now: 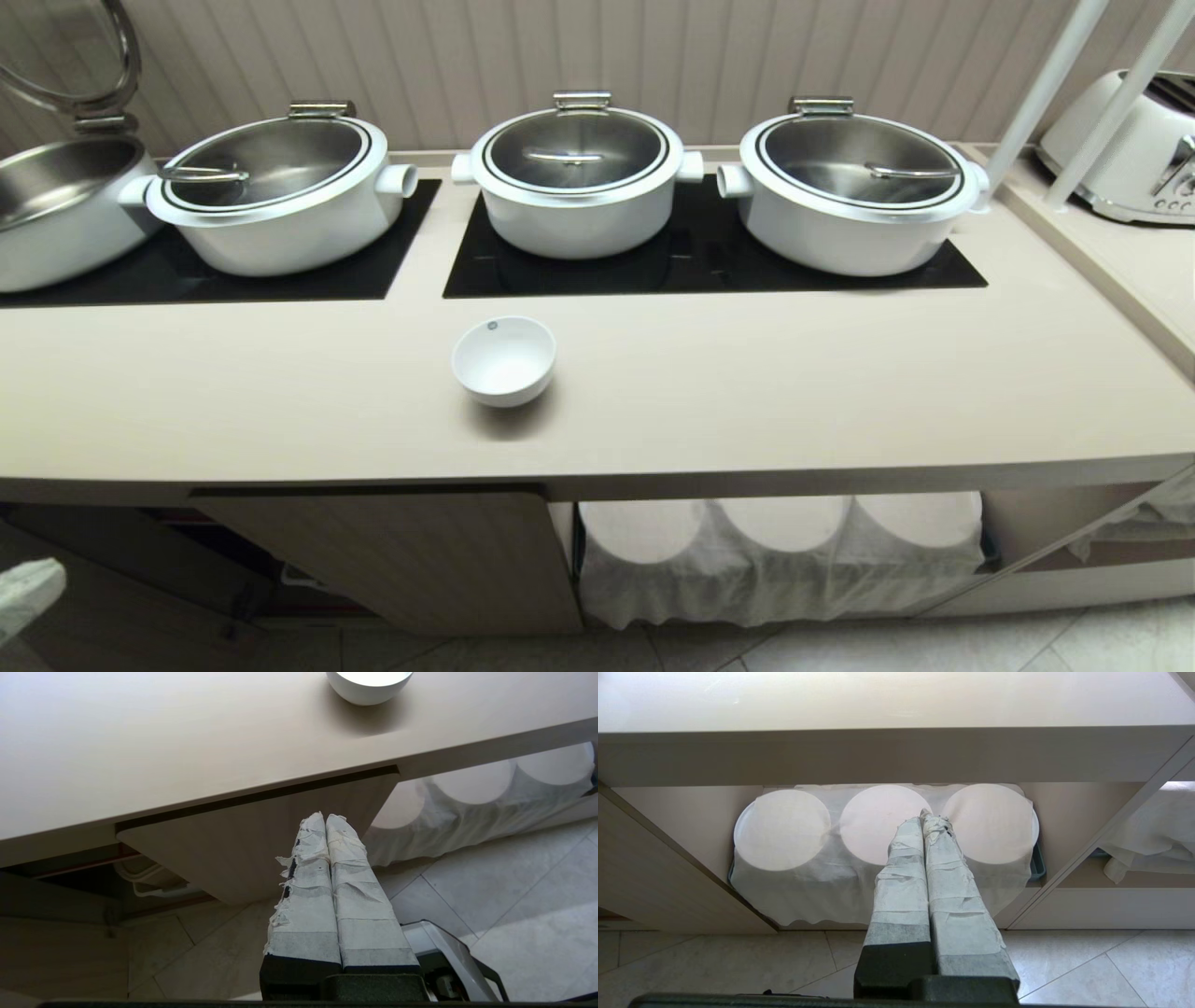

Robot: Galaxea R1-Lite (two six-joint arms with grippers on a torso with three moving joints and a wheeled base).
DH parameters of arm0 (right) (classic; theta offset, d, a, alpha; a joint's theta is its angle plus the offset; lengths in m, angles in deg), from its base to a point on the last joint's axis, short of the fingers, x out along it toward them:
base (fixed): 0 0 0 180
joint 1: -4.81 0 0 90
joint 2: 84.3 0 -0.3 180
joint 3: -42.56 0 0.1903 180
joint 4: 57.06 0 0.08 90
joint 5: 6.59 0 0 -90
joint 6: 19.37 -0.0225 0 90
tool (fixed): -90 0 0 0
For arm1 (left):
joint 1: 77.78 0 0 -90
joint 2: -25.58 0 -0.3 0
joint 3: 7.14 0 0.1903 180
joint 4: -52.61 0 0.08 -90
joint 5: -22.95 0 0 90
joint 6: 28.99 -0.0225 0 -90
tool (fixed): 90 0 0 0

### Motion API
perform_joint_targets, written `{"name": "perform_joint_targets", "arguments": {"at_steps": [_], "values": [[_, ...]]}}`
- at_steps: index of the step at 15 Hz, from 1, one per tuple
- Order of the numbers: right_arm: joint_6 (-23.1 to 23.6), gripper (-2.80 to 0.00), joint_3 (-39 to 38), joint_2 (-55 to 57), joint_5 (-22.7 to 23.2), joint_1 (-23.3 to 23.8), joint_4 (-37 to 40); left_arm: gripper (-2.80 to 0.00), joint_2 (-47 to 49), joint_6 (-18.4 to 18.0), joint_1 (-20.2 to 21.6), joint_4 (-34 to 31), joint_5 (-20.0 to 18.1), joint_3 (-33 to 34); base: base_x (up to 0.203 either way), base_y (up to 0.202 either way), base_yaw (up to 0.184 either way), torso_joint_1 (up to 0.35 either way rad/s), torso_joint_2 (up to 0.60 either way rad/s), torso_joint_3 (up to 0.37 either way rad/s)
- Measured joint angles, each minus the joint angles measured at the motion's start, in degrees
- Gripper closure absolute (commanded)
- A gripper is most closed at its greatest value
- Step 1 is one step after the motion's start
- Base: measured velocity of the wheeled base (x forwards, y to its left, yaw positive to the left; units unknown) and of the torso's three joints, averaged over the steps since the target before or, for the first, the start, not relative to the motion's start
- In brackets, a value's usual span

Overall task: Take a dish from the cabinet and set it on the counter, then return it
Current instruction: Pick up the bowl from the table

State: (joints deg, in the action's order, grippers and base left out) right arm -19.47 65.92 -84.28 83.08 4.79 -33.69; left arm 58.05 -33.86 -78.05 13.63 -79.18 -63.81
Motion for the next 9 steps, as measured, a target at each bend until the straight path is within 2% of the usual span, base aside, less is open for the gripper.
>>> {"name": "perform_joint_targets", "arguments": {"at_steps": [4,7,9], "values": [[0.0,0.00,0.0,0.0,0.0,0.0,0.0,0.00,8.7,0.1,-0.8,-1.8,-0.4,-5.7,0.000,0.000,0.000,0.000,0.00,0.000],[0.0,0.00,0.0,0.0,0.0,0.0,0.0,0.00,13.7,0.3,-1.1,-8.2,-0.4,-10.8,0.000,0.000,0.000,0.000,0.00,0.000],[0.0,0.00,0.0,0.0,0.0,0.0,0.0,0.00,16.6,2.8,-1.9,-12.6,-0.4,-13.8,0.000,0.000,0.000,0.000,0.00,0.000]]}}
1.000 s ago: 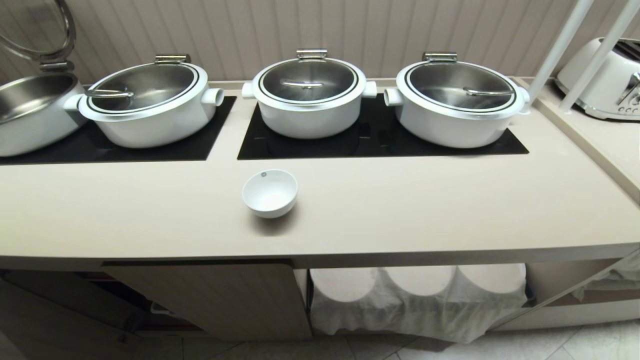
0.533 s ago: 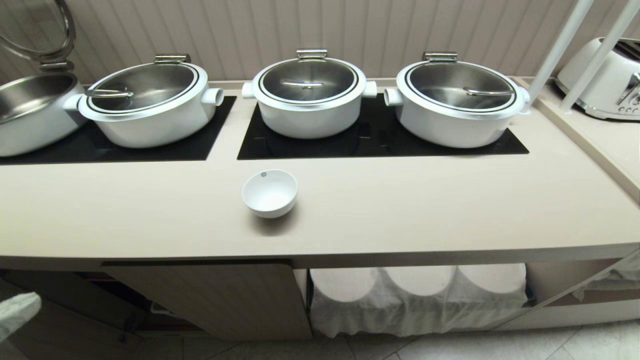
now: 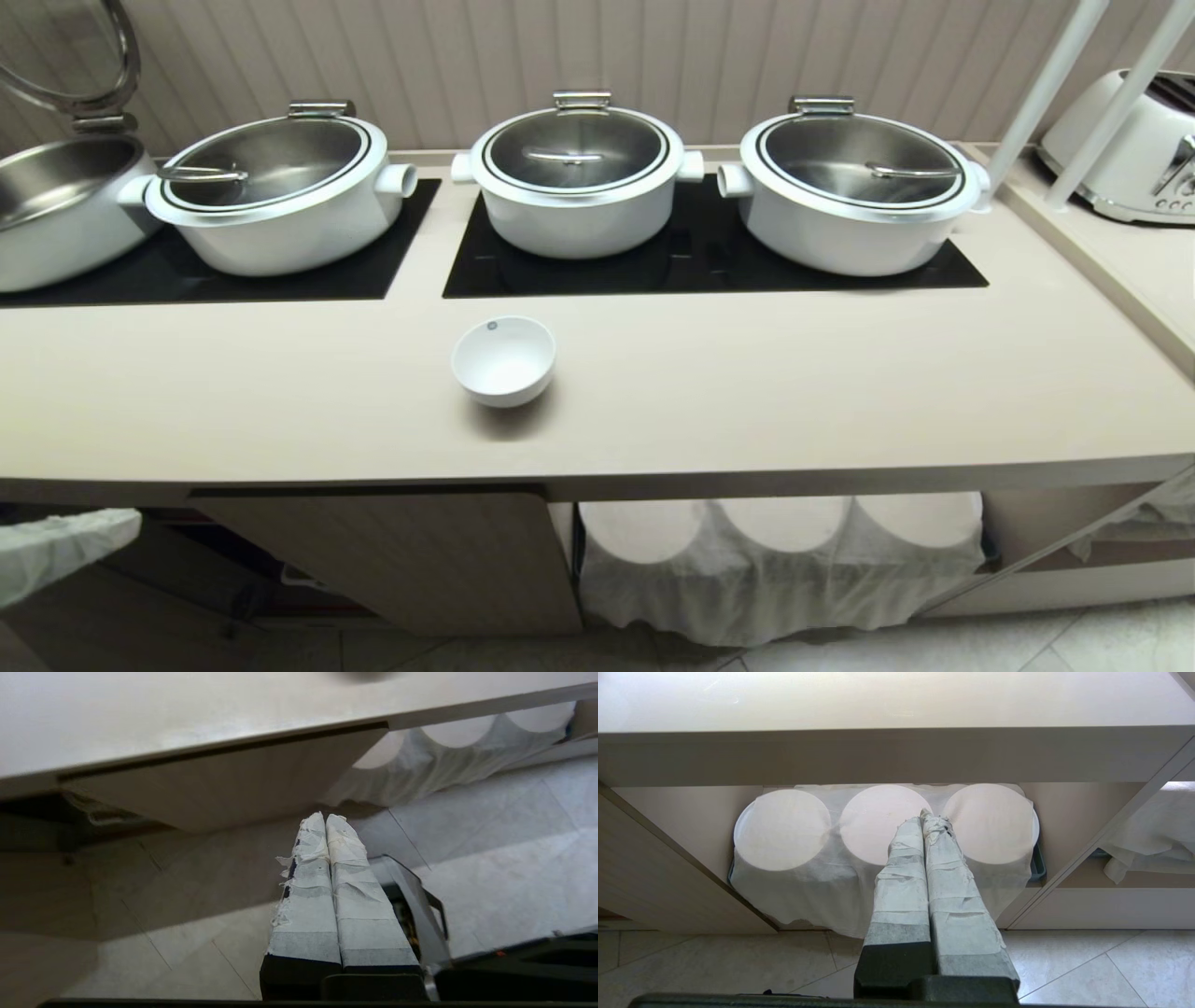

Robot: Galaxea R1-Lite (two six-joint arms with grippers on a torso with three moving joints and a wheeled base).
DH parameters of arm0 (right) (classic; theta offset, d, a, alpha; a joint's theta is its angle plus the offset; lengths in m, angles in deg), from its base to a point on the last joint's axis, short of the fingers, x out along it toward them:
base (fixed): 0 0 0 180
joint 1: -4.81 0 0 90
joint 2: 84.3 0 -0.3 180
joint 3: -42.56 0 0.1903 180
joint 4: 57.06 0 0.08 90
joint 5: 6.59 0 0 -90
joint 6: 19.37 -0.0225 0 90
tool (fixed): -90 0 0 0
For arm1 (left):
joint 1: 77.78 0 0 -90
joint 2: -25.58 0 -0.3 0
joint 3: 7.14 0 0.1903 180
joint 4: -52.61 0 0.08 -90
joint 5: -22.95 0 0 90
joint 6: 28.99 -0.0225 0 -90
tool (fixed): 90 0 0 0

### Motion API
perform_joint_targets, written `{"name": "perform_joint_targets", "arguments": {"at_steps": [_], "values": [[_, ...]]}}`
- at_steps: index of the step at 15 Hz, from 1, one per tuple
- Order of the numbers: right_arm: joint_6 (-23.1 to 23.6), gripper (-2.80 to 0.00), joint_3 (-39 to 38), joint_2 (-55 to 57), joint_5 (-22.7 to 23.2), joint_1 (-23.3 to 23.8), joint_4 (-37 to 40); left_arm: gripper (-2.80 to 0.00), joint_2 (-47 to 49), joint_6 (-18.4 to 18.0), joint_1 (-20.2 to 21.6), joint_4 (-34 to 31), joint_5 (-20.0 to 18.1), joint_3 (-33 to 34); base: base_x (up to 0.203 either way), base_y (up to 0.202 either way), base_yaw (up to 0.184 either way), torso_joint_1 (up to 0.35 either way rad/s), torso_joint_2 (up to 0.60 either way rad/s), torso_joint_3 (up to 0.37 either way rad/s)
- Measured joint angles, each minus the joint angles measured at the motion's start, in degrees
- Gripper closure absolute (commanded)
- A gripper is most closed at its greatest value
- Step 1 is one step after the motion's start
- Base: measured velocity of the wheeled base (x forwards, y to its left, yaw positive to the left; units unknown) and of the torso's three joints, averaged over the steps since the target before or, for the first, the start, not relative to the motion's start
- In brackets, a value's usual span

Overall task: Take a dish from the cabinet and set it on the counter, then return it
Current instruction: Pick up the bowl from the table

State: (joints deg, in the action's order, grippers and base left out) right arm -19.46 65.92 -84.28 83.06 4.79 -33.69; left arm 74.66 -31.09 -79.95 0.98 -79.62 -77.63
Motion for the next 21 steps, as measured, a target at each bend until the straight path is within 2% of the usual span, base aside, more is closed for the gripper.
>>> {"name": "perform_joint_targets", "arguments": {"at_steps": [3,12,21], "values": [[0.0,0.00,0.0,0.0,0.0,0.0,0.0,0.00,4.7,5.4,-2.2,-5.0,0.1,-4.9,0.000,0.000,0.000,0.000,0.00,0.000],[0.0,0.00,0.0,0.0,0.0,0.0,0.0,0.00,18.1,6.2,-3.9,-13.7,0.1,-18.3,0.000,0.000,0.000,0.000,0.00,0.000],[0.0,0.00,0.0,0.0,0.0,0.0,0.0,0.00,34.0,9.2,-6.6,-13.6,0.0,-31.0,0.000,0.000,0.000,0.000,0.00,0.000]]}}
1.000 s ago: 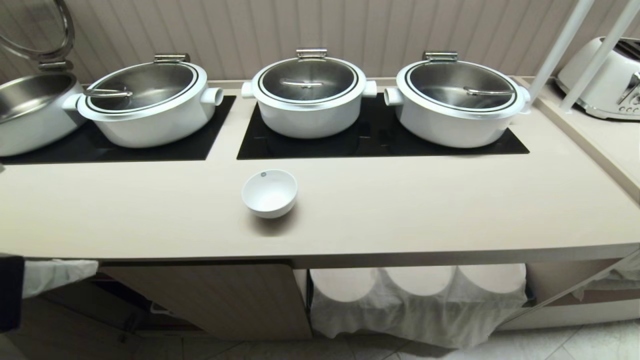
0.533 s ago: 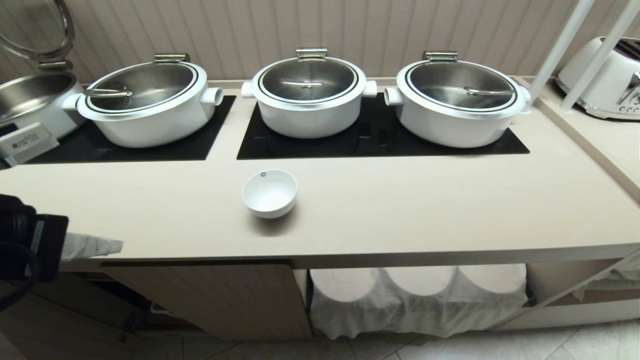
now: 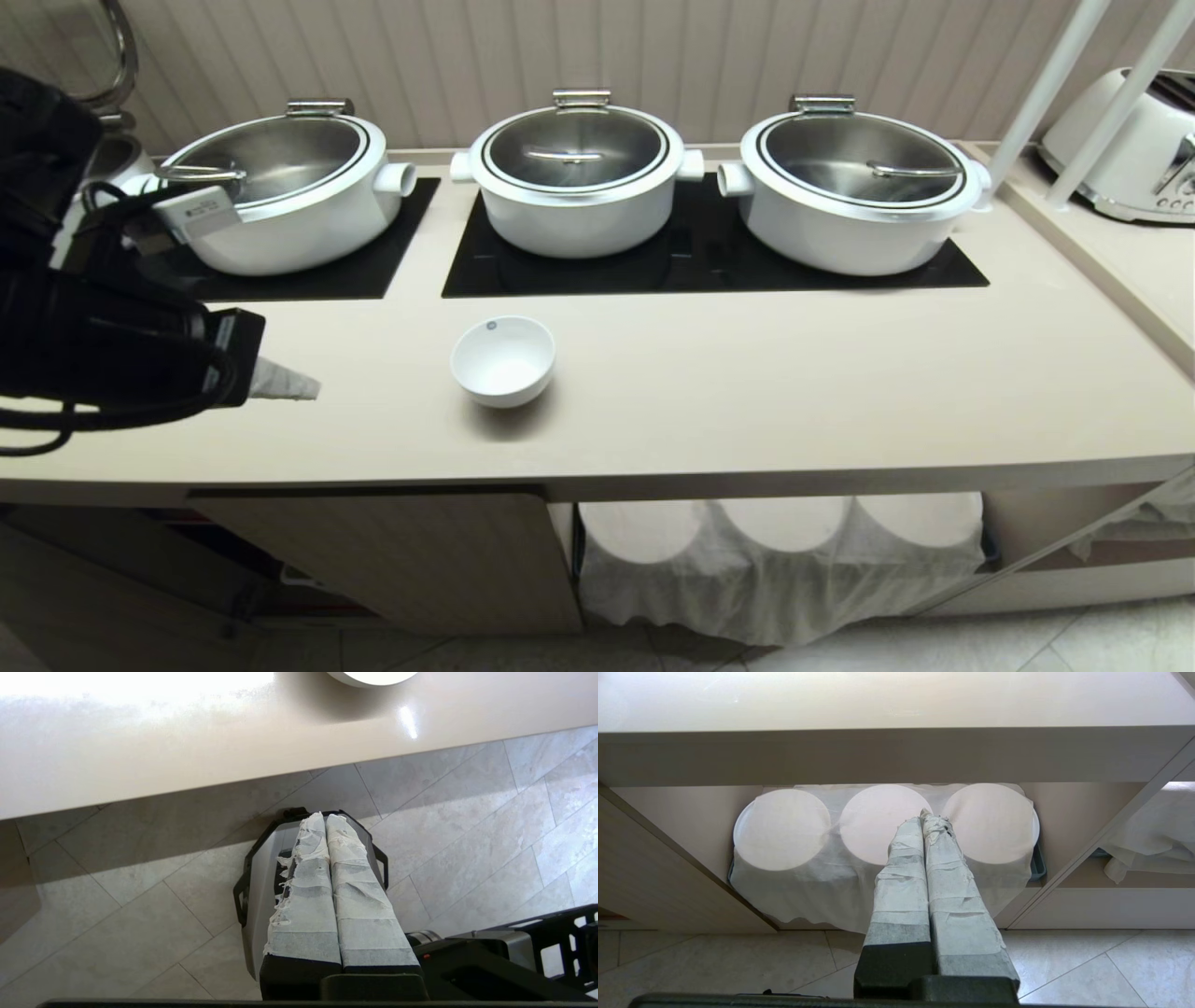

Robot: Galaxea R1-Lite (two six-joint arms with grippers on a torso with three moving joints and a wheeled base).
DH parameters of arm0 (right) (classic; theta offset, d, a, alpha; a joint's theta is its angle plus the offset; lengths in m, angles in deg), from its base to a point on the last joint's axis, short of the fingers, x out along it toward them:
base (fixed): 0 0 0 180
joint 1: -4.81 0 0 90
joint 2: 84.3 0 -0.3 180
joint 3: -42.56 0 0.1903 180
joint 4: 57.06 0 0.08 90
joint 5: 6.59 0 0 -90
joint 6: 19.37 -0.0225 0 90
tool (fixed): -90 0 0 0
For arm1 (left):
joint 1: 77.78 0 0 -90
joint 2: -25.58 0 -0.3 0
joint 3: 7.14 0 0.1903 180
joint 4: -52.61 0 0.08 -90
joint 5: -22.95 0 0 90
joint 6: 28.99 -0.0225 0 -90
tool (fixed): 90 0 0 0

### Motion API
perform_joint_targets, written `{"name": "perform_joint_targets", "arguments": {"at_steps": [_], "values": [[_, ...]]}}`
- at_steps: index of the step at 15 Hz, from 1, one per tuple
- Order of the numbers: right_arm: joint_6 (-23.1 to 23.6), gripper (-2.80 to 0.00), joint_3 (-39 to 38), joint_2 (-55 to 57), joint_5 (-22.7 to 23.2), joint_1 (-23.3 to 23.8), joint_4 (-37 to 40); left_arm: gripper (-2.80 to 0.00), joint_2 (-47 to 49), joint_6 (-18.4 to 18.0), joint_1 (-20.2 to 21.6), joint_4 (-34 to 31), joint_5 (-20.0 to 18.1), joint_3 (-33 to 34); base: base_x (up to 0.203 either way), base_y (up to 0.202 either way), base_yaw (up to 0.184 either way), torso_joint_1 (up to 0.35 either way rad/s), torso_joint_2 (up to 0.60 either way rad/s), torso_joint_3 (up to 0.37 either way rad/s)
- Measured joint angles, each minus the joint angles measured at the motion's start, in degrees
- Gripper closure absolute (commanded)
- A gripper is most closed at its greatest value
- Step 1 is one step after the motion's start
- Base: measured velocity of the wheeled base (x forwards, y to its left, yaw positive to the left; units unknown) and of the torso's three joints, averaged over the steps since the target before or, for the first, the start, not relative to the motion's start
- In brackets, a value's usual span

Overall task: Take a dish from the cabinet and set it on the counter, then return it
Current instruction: Pick up the bowl from the table

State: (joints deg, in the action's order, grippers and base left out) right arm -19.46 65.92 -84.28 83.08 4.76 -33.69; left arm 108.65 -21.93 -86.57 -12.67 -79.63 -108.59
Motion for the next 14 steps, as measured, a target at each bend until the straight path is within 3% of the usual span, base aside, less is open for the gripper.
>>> {"name": "perform_joint_targets", "arguments": {"at_steps": [2,3,8,14], "values": [[0.0,0.00,0.0,0.0,0.0,0.0,0.0,0.00,2.7,0.4,-0.1,0.2,0.0,-1.4,0.000,0.000,0.000,0.000,0.00,0.000],[0.0,0.00,0.0,0.0,0.0,0.0,0.0,-2.80,3.6,1.0,-0.1,0.1,0.0,-1.9,0.000,0.000,0.000,0.000,0.00,0.000],[0.0,0.00,0.0,0.0,0.0,0.0,0.0,-2.80,7.7,1.6,-0.2,-2.3,1.0,-8.5,0.000,0.000,0.000,0.000,0.00,0.000],[0.0,0.00,0.0,0.0,0.0,0.0,0.0,-2.80,13.2,1.4,-3.8,-1.2,1.9,-14.0,0.000,0.000,0.000,0.000,0.00,0.000]]}}
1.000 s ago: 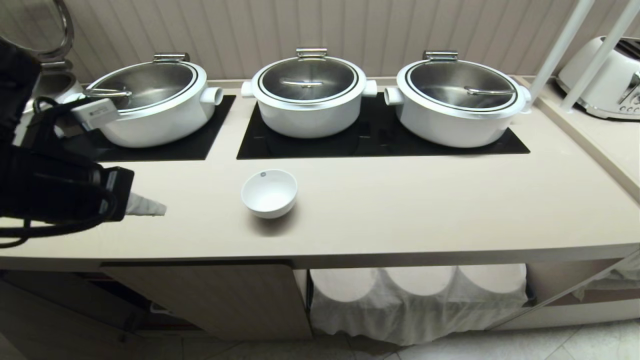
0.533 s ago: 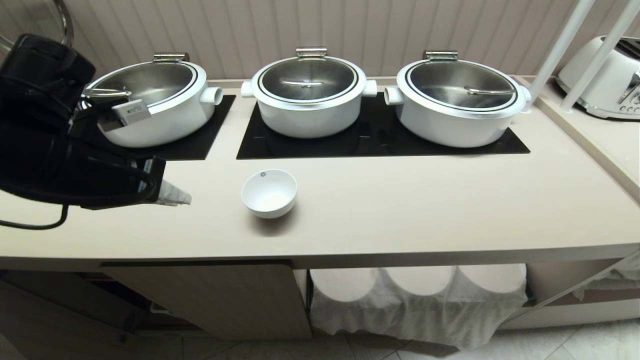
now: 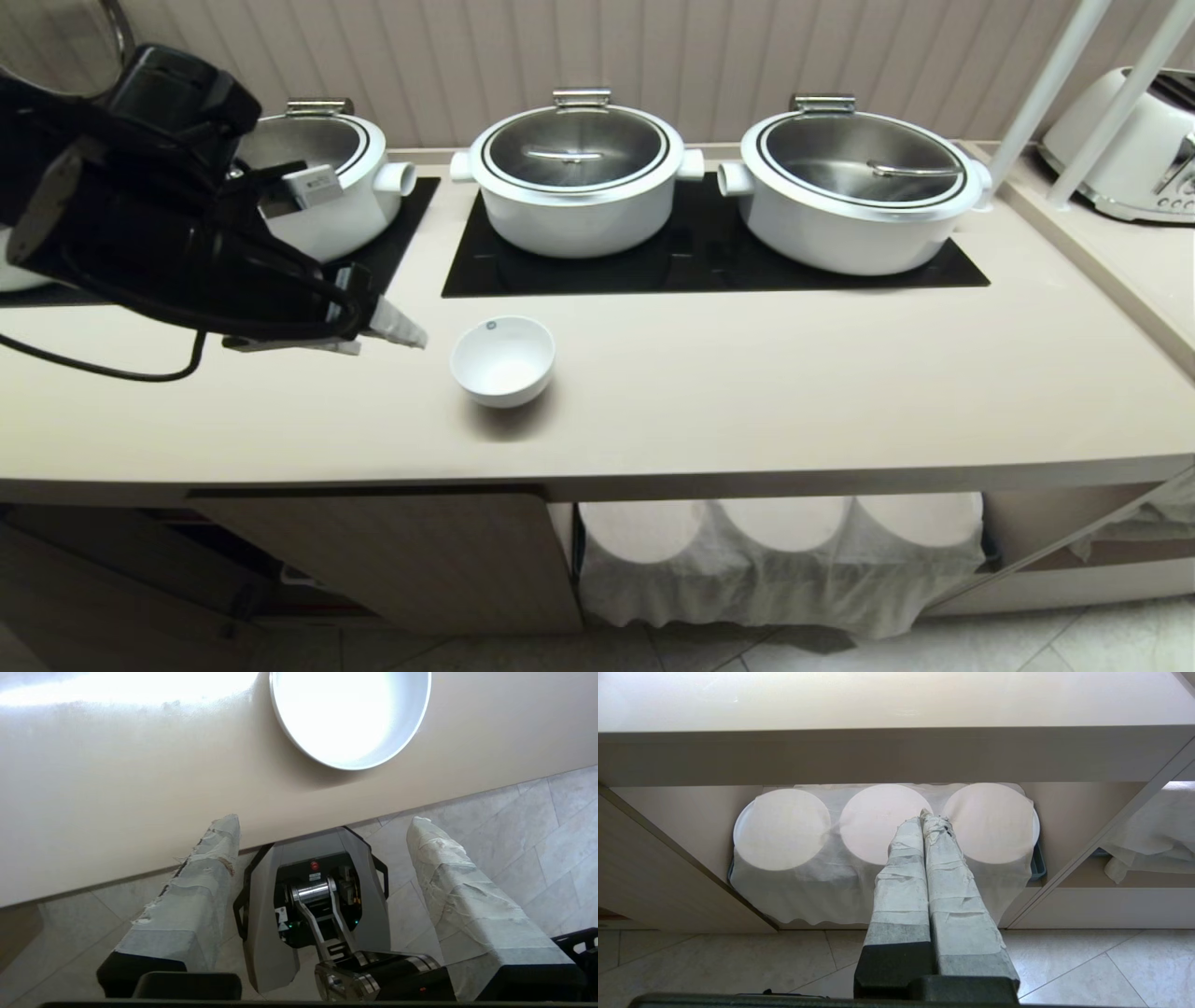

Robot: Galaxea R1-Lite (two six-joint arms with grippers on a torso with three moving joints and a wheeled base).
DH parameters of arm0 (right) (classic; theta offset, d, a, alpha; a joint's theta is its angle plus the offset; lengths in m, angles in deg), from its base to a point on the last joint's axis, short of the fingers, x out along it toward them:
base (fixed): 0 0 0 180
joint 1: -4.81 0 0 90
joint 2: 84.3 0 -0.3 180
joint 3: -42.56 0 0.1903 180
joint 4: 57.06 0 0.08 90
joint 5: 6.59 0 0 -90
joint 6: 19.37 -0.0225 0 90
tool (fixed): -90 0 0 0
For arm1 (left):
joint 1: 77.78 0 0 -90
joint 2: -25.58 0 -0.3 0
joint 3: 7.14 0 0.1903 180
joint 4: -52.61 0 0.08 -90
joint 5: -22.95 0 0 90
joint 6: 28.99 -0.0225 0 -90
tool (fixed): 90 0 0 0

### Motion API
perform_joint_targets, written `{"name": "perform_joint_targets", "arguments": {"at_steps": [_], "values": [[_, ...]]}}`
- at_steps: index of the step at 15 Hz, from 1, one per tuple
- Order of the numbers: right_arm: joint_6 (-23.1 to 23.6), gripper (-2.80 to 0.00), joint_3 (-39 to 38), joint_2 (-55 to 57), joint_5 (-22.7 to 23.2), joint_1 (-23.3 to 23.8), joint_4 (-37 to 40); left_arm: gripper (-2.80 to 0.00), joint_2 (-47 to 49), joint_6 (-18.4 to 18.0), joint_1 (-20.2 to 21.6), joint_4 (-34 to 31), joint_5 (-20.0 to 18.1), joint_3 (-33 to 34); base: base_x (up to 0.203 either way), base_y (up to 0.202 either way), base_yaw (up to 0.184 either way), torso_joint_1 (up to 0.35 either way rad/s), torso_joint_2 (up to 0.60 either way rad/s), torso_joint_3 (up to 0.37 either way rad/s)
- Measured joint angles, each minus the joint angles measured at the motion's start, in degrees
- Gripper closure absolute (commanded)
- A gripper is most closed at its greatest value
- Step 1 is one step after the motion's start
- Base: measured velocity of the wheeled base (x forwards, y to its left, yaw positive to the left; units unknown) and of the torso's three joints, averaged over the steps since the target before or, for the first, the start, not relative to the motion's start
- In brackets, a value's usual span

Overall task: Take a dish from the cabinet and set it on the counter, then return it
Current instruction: Pick up the bowl from the table

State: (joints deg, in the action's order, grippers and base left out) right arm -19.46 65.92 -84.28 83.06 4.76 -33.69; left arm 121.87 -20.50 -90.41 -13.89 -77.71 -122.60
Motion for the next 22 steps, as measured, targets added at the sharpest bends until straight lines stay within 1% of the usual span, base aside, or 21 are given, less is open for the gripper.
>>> {"name": "perform_joint_targets", "arguments": {"at_steps": [1,4,7,11,19,22], "values": [[0.0,0.00,0.0,0.0,0.0,0.0,0.0,-2.80,1.2,0.0,-0.5,0.0,0.4,-1.3,0.000,0.000,0.000,0.000,0.00,0.000],[0.0,0.00,0.0,0.0,0.0,0.0,0.0,-2.80,5.7,0.1,-2.0,0.0,3.8,-6.4,0.000,0.000,0.000,0.000,0.00,0.000],[0.0,0.00,0.0,0.0,0.0,0.0,0.0,-2.80,9.8,0.4,-2.7,-0.3,4.5,-10.3,0.000,0.000,0.000,0.000,0.00,0.000],[0.0,0.00,0.0,0.0,0.0,0.0,0.0,-2.80,13.3,0.2,-2.6,-0.5,6.5,-11.1,0.000,0.000,0.000,0.000,0.00,0.000],[0.0,0.00,0.0,0.0,0.0,0.0,0.0,-2.80,17.8,0.1,-2.8,-0.4,6.6,-11.2,0.000,0.000,0.000,0.000,0.00,0.000],[0.0,0.00,0.0,0.0,0.0,0.0,0.0,-2.80,19.4,0.3,-2.9,-0.5,6.6,-12.2,0.000,0.000,0.000,0.000,0.00,0.000]]}}
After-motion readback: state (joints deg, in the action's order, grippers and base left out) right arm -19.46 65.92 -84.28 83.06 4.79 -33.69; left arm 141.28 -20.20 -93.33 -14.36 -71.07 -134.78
